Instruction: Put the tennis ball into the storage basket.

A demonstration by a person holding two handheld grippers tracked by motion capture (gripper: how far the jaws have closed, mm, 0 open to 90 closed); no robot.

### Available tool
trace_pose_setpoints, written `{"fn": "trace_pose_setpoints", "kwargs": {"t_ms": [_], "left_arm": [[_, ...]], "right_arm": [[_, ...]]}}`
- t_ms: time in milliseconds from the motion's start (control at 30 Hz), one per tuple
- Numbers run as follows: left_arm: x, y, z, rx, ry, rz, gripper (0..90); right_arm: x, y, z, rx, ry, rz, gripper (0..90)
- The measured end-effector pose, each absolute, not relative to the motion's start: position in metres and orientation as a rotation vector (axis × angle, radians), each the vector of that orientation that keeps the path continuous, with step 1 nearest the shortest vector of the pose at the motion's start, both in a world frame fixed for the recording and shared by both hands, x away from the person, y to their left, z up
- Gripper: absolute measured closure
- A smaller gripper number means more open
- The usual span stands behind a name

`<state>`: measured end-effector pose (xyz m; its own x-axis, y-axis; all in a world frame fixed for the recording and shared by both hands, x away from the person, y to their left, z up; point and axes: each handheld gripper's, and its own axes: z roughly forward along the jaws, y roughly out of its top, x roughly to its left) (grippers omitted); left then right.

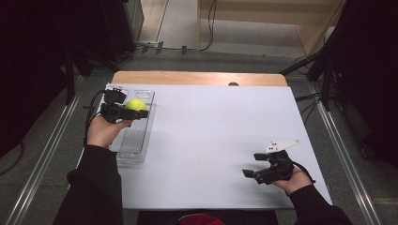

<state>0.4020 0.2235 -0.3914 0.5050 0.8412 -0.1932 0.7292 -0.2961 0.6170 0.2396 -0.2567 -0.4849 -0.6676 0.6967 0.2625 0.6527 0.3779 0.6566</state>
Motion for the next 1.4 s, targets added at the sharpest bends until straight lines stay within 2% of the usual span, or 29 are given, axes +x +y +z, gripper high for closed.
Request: {"fn": "trace_pose_setpoints", "kwargs": {"t_ms": [733,1400], "left_arm": [[0.411,0.226,-0.405,2.052,1.345,0.253,26.3],[0.416,0.226,-0.422,2.085,1.395,0.26,26.0]], "right_arm": [[0.24,-0.256,-0.484,1.246,2.553,1.186,13.2],[0.239,-0.256,-0.484,1.244,2.554,1.186,13.2]]}}
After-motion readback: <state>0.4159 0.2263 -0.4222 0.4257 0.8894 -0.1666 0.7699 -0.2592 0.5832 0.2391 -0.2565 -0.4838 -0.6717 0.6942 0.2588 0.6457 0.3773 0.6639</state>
